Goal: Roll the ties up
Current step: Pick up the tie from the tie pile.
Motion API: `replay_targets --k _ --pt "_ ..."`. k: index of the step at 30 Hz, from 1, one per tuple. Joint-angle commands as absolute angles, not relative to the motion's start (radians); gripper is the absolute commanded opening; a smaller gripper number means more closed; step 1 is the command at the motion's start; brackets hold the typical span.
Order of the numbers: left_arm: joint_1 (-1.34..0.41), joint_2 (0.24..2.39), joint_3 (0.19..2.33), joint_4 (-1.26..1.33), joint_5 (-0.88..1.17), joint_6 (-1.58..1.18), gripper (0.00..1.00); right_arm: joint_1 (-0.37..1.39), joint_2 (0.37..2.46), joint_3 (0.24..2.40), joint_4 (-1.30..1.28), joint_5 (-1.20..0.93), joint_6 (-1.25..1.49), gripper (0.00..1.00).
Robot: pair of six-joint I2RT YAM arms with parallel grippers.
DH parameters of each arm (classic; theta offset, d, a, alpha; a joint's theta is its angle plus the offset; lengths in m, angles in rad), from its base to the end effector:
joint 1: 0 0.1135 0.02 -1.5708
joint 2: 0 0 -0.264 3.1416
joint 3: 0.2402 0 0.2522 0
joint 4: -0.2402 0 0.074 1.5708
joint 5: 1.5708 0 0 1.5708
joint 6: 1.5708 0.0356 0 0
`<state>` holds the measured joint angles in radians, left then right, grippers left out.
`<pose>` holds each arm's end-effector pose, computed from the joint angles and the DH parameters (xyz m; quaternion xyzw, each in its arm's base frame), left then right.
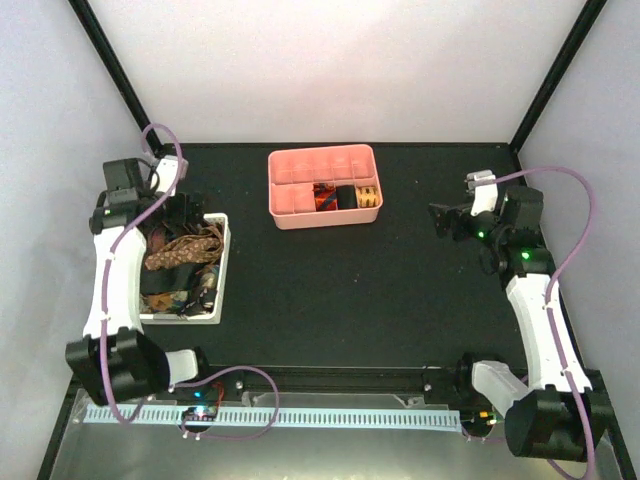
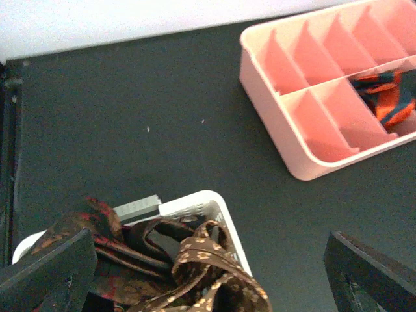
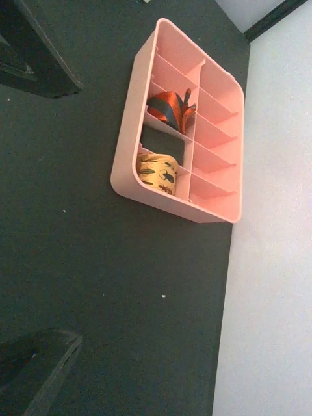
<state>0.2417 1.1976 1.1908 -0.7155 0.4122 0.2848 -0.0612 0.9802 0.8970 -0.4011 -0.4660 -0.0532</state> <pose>0.2453 0.0458 0.3472 0.1034 0.8900 -0.0752 0.4376 0.2163 0.0028 0.3230 -0.1160 0.8334 0.1686 0.5134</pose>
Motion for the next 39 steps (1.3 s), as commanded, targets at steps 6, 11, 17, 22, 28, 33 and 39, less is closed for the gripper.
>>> replay_targets --k 6,11,17,22,28,33,39 --pt "0.386 1.458 1.428 -0.974 0.443 0.494 0.99 -0.062 1.035 0.88 -0.315 -0.591 -0.082 1.0" --pt "0.463 1.554 1.511 -1.091 0.415 0.713 0.99 -0.062 1.102 0.931 -0.39 -0.724 -0.149 1.0" --pt "0.497 1.631 1.574 -1.203 0.421 0.874 0.99 -0.062 1.157 0.965 -0.44 -0.81 -0.196 1.0" --pt "0.504 1.681 1.59 -1.27 0.446 0.954 0.99 -0.062 1.164 0.952 -0.4 -0.811 -0.117 1.0" --pt "0.505 1.697 1.552 -1.264 0.45 1.007 0.99 -0.062 1.174 0.962 -0.41 -0.88 -0.141 0.99" --pt "0.504 1.705 1.531 -1.271 0.457 1.038 0.99 -0.062 1.222 1.007 -0.49 -0.946 -0.197 1.0" --pt "0.489 1.712 1.516 -1.298 0.46 1.069 0.99 -0.063 1.24 1.025 -0.526 -0.994 -0.228 1.0"
